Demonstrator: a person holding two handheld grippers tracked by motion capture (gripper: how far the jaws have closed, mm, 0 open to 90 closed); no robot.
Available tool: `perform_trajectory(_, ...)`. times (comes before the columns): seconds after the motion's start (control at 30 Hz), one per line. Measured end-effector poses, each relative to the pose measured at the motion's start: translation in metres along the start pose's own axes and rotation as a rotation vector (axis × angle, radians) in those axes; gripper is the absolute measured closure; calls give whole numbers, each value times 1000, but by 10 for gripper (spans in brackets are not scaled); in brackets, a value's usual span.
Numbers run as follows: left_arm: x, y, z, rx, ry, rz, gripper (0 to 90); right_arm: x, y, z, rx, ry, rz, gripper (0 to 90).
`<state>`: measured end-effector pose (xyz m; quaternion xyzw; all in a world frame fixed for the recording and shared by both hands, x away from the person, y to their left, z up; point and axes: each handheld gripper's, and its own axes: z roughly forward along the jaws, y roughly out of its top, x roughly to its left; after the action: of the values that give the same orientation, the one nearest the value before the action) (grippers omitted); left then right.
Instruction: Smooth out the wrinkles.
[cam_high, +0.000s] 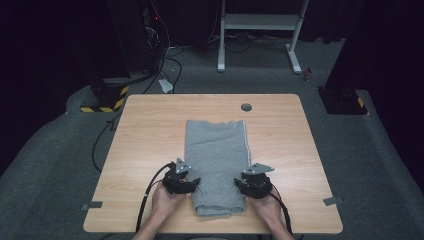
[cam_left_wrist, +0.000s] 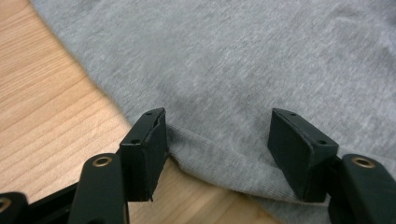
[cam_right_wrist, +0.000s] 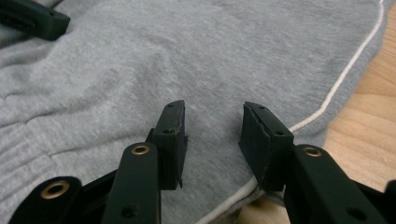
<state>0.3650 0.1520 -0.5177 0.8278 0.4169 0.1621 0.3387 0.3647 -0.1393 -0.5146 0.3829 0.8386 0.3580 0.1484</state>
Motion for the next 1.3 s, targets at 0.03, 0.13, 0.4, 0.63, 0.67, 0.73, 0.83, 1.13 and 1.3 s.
perform_trajectory(0.03,1,0,-1,7,-2,-1,369,2,0,-1,6,1,-7,596)
perform_trajectory(0.13,3,-1,-3,19,-16,-7,363,5,-2,-3,14,21,-10,588)
perform_trajectory(0.4,32,16,1,-12,-10,-124,348,-19,8,-8,-65,19,111,502)
perform_trajectory(0.63,58,34,13,-19,6,-214,357,-51,30,3,-67,-19,220,470)
perform_trajectory(0.67,60,38,16,-11,16,-214,345,-54,34,5,-65,-32,226,468)
perform_trajectory(0.73,63,41,21,-10,24,-234,343,-59,42,8,-70,-50,244,465)
perform_trajectory(0.83,69,48,30,-8,27,-253,336,-65,51,19,-52,-76,248,461)
perform_trajectory(1.13,79,64,51,33,50,-274,306,-79,63,44,-20,-119,318,444)
perform_trajectory(1.3,83,75,58,42,76,-272,297,-85,70,54,-3,-153,341,439)
